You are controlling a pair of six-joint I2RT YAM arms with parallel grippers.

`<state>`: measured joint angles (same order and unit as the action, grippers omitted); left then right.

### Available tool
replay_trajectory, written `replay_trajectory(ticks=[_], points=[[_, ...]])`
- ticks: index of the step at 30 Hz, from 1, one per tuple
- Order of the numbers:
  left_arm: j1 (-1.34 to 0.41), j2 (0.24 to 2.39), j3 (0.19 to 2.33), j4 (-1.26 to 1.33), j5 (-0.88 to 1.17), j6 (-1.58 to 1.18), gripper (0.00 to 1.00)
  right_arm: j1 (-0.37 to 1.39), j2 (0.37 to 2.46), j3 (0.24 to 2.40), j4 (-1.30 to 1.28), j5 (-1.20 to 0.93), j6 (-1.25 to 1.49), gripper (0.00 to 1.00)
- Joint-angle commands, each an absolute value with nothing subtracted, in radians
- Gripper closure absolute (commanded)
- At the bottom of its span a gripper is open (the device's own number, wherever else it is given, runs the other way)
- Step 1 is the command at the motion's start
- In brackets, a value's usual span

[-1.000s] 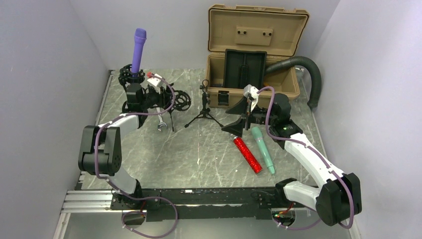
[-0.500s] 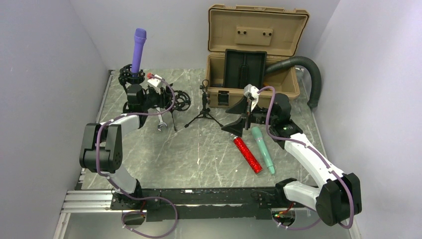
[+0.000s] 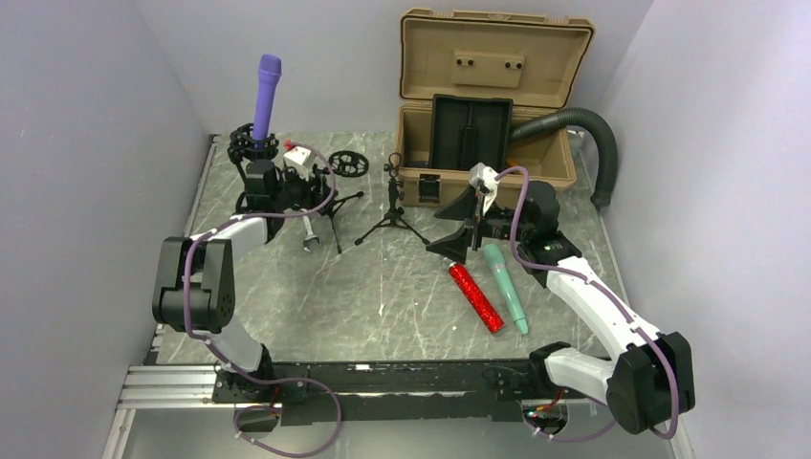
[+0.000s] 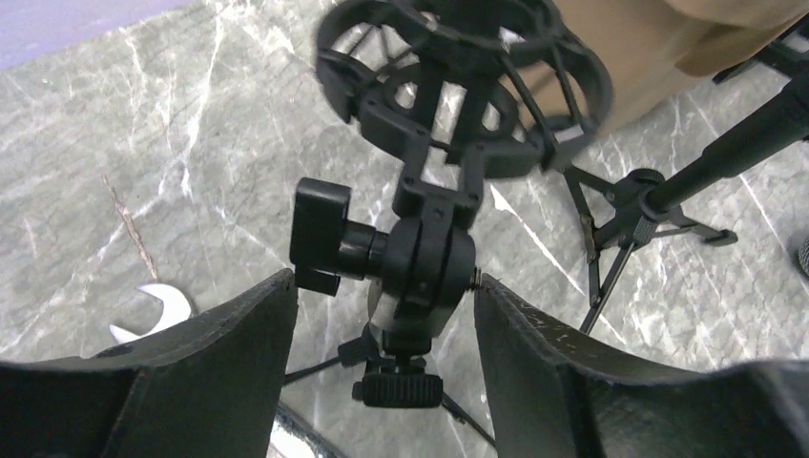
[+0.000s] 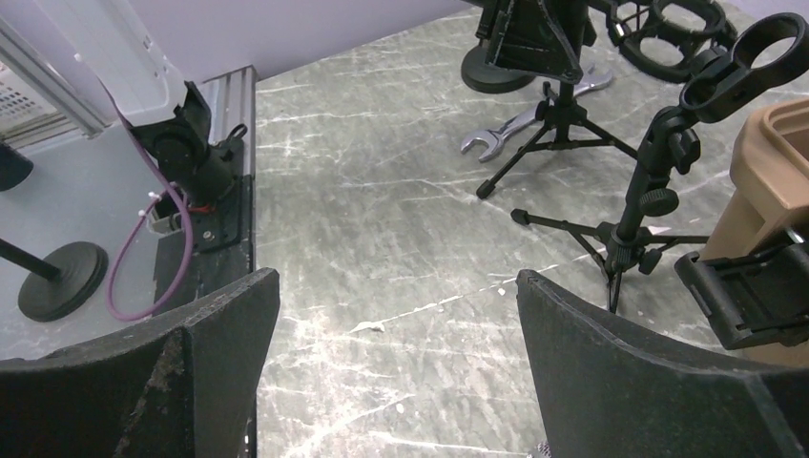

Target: Remove the microphone from the stand

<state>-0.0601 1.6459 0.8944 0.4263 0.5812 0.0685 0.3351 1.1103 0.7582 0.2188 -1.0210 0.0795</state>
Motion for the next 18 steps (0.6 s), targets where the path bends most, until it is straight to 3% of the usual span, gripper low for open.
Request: replay_trajectory(ticks=[1, 12, 18], points=[[-0.058, 1.574, 0.918, 0.365, 0.56, 0.099, 0.26, 0.327, 1.075, 0.751, 0.274, -1.022, 0.081, 0.04], [-0.057, 1.398, 0.849, 0.187, 0.577, 0.18, 0.07, 0.326, 1.082, 0.749, 0.288, -1.027, 0.088, 0.04], [-0.049, 1.234, 0.826, 0.033, 0.537, 0.267, 0.04, 0.324, 1.075, 0.756, 0.276, -1.025, 0.08, 0.03]])
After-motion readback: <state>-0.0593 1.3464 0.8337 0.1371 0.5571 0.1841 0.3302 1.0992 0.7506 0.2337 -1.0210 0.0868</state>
